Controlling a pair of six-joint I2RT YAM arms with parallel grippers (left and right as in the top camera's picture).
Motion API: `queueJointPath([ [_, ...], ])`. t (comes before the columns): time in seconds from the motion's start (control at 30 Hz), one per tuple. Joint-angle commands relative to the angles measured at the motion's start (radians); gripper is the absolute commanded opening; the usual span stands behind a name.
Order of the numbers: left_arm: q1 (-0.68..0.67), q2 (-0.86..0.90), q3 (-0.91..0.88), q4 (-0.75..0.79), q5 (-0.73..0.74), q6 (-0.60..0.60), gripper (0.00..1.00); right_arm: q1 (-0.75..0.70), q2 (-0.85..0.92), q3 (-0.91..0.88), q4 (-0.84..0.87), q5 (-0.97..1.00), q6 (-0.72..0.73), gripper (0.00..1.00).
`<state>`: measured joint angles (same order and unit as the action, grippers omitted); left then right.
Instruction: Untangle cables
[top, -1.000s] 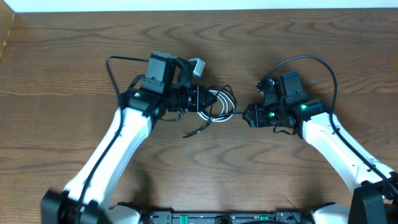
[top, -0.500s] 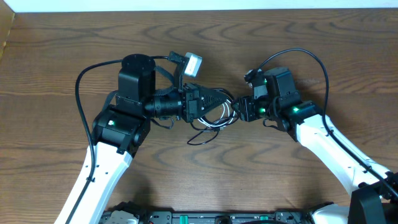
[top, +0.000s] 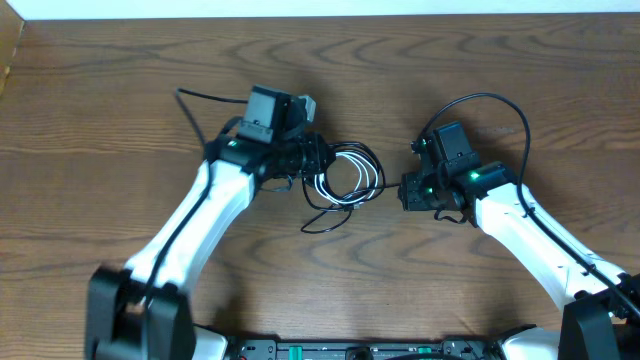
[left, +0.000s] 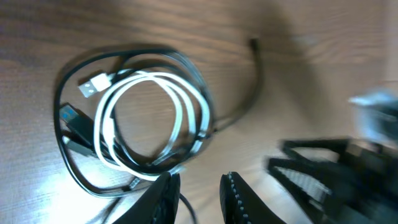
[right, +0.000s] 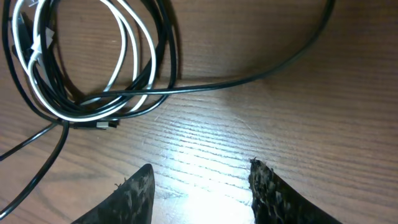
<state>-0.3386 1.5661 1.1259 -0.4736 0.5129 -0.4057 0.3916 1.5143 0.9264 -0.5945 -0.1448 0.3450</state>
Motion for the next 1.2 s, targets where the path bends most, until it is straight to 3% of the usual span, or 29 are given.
queueJointPath([
  [0.0, -0.002, 0.146, 0.004, 0.049, -0.035, 0.008, 0.29, 0.005, 0.005, 0.003, -0.005, 0.019, 0.022, 0.46],
  [0.37, -0.006, 0.372, 0.004, 0.083, -0.095, 0.001, 0.33, 0.005, 0.005, 0.003, -0.012, 0.019, 0.021, 0.46],
  [0.7, -0.105, 0.378, 0.003, 0.067, -0.168, 0.001, 0.34, 0.005, 0.005, 0.003, -0.011, 0.021, 0.021, 0.46],
  [0.8, -0.14, 0.378, 0.003, 0.056, -0.168, 0.001, 0.25, 0.005, 0.005, 0.003, -0.013, 0.023, 0.021, 0.46],
  [0.87, -0.159, 0.377, 0.004, 0.049, -0.167, 0.001, 0.08, 0.005, 0.005, 0.003, -0.017, 0.023, 0.021, 0.46],
  [1.17, -0.159, 0.22, 0.01, 0.03, -0.087, 0.0, 0.07, 0.005, 0.005, 0.003, -0.023, 0.023, 0.021, 0.49],
])
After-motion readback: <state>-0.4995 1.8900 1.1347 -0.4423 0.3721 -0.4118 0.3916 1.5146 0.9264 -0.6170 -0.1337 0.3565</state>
